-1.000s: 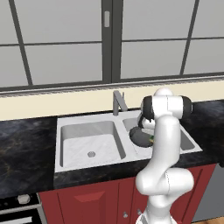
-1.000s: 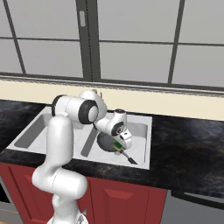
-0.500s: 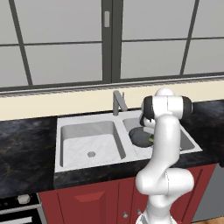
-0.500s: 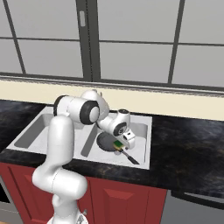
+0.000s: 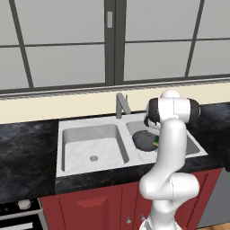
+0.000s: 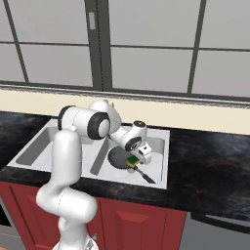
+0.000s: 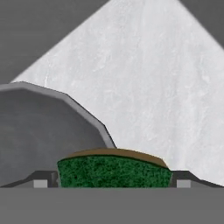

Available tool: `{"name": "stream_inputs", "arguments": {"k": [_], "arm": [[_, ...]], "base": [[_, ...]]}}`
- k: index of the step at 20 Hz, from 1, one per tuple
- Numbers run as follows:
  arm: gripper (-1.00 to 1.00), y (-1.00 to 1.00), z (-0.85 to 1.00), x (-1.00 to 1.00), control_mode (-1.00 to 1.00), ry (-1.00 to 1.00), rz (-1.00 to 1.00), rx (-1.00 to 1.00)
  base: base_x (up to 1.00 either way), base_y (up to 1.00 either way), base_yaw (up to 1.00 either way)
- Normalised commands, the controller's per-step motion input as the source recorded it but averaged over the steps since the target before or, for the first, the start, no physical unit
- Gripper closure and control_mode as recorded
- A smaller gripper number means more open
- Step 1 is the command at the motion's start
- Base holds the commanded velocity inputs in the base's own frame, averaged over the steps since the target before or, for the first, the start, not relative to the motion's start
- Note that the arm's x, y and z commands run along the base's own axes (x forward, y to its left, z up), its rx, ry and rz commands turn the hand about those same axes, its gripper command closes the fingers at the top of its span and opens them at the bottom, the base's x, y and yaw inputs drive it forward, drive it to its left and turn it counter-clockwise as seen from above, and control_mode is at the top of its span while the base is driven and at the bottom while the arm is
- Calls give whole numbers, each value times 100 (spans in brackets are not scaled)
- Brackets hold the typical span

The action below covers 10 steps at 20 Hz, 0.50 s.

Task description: Pick the pan and sponge and place them into the sink. Then turn on the water.

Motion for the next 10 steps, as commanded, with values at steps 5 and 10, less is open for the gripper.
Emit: {"name": "stream_inputs", "arguments": {"k": [5,10], "arm": [[-100,0,12,0,-100,-13,5,3],[-100,0,16,-2,-100,-13,4,3]], "base": [[0,0,0],[0,0,0]]}}
